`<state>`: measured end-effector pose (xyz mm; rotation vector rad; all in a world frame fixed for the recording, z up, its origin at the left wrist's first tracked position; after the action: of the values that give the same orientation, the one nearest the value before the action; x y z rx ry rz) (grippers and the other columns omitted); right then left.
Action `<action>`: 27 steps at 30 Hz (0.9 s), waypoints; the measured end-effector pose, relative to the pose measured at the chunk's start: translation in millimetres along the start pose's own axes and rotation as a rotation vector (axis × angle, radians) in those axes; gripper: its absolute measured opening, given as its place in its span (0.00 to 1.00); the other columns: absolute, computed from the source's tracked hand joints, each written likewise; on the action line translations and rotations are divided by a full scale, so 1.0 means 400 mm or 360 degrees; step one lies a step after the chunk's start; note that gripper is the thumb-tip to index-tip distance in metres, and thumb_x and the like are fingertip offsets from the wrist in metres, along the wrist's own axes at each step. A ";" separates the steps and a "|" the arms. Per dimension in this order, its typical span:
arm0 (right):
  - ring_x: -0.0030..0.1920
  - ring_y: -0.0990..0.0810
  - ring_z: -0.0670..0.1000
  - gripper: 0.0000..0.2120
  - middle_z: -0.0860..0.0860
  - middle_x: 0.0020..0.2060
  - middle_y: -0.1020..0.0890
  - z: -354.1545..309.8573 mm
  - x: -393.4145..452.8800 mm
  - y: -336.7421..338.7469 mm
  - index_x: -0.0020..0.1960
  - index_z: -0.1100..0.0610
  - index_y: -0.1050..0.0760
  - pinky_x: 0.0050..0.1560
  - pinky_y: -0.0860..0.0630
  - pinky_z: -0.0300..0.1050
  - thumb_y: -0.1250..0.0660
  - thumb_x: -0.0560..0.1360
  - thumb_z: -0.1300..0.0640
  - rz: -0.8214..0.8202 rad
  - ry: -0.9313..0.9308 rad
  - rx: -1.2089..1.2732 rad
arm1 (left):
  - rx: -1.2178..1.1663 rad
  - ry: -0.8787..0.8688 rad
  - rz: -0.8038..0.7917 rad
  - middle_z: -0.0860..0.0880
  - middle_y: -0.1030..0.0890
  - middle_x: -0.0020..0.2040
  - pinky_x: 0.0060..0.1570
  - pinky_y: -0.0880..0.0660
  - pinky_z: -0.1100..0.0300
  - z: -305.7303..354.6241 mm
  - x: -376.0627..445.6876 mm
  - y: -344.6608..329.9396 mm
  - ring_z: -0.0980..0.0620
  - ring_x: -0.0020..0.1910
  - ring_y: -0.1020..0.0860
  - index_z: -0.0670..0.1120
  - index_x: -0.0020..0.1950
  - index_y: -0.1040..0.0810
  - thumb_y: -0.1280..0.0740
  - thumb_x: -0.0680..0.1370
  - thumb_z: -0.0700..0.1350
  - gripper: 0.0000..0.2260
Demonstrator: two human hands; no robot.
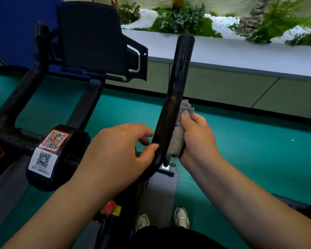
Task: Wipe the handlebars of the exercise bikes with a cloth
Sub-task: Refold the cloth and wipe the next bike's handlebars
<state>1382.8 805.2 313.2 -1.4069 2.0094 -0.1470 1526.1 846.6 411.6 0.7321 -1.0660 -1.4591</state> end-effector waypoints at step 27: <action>0.36 0.22 0.50 0.09 0.54 0.39 0.23 -0.005 -0.005 -0.014 0.56 0.60 0.30 0.38 0.21 0.46 0.42 0.82 0.54 0.0015 -0.0001 -0.0133 | 0.0014 -0.0210 -0.0089 0.60 0.19 0.41 0.38 0.32 0.64 0.008 0.004 -0.007 0.60 0.37 0.27 0.54 0.54 0.20 0.35 0.73 0.57 0.13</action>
<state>1386.4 804.3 317.9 -1.4485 2.0425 -0.0593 1521.8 845.5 410.4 0.6841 -1.1610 -1.5691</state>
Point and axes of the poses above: each hand's wrist, its own x-axis towards the middle knuckle, its own y-axis out of the back of the hand, z = x × y, the point moved 7 cm from there along x, towards the middle knuckle
